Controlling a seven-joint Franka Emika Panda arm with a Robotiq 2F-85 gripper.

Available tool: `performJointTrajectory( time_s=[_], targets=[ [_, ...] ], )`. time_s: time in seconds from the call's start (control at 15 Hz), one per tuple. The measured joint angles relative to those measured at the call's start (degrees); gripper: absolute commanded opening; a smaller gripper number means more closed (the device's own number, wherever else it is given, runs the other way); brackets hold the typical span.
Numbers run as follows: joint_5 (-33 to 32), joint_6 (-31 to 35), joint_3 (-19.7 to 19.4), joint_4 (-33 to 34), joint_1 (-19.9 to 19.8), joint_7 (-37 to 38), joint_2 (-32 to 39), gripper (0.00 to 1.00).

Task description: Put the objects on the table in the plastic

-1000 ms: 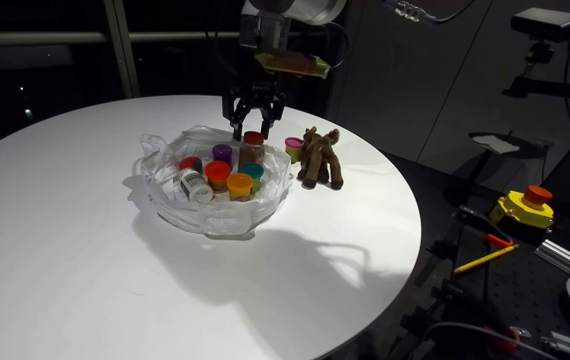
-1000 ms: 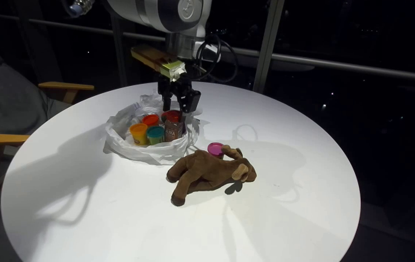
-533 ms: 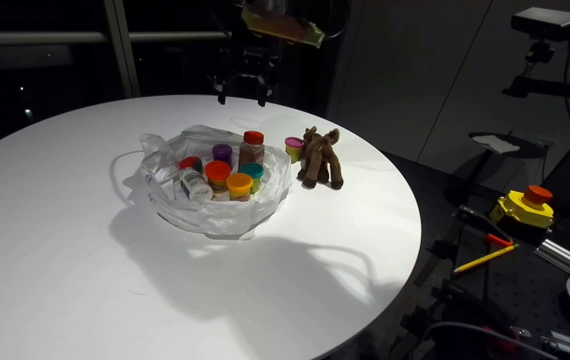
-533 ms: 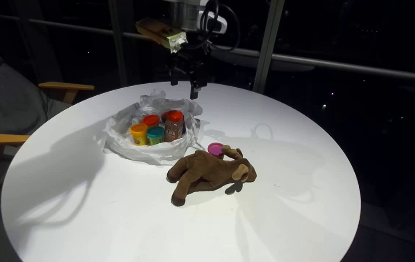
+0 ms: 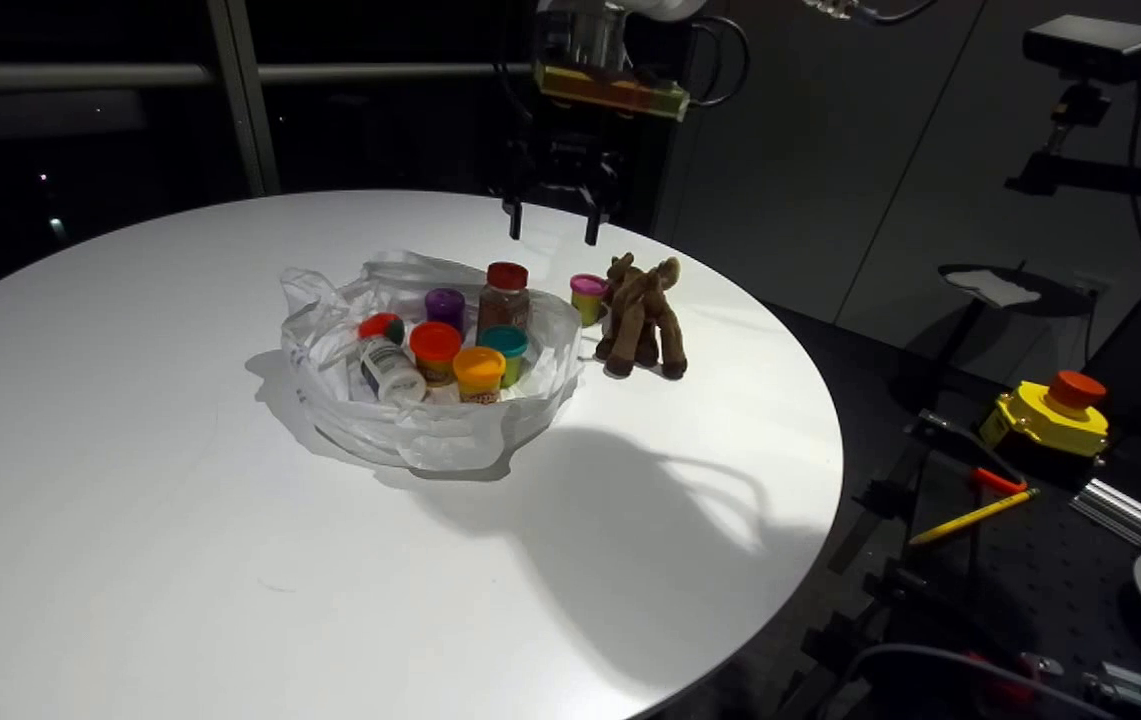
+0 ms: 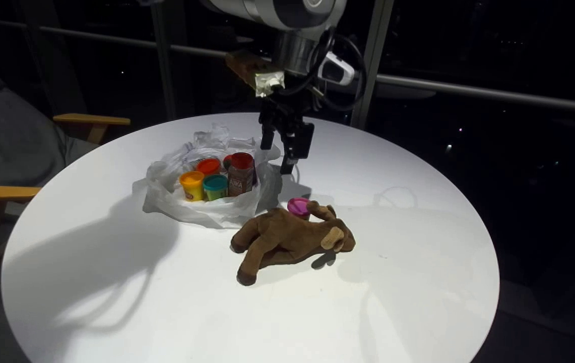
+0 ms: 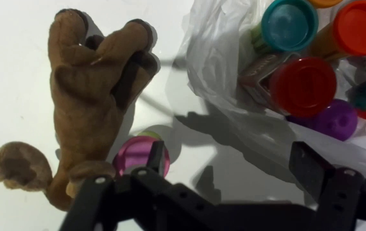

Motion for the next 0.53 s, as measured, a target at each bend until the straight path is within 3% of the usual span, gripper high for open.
performJointTrajectory(
  time_s=[0.53],
  targets=[
    [2.6,-2.2,-0.9,2.7,-3.2,3.5,6.5,1.00]
  ],
)
